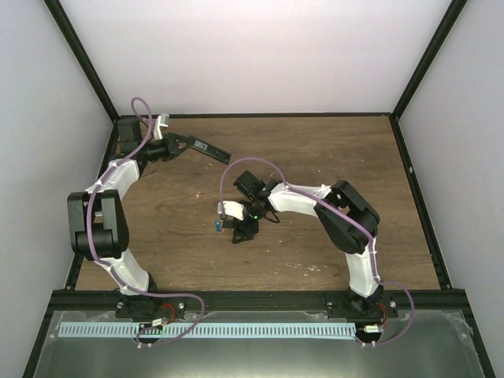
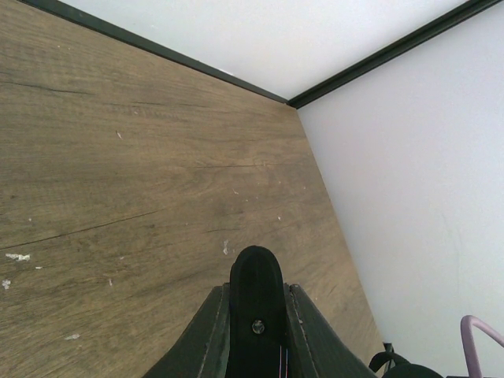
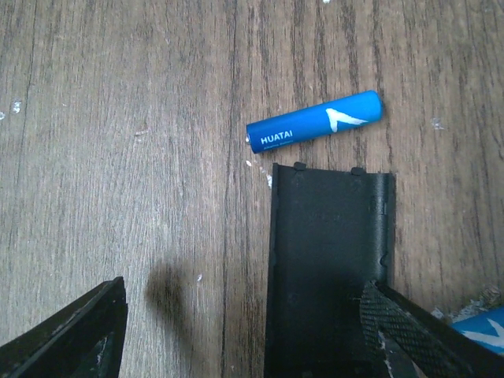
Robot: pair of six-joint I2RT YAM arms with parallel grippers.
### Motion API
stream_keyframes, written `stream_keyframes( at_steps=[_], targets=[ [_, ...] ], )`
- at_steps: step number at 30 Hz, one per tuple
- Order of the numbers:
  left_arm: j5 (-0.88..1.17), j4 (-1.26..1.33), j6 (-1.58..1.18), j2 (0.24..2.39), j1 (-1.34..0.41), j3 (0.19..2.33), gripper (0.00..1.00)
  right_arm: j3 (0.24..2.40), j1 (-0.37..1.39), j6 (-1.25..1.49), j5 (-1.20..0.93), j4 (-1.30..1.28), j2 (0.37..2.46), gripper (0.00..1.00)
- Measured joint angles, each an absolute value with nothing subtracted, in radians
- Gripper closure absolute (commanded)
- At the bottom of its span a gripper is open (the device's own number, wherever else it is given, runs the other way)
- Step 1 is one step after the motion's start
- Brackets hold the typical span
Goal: Load the batteries into the remote control
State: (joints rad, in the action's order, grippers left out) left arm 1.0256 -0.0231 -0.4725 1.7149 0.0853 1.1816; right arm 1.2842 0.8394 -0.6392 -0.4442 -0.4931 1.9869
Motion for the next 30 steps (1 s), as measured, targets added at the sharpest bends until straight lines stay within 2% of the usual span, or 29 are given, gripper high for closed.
stream_keyframes(
  at_steps=[30],
  targets=[
    [1.026,-0.023,-0.472,1.715,0.085,1.182,0.99,1.288,0.839,-0.64,-0.434,-0.494,1.961,0.26]
  ],
)
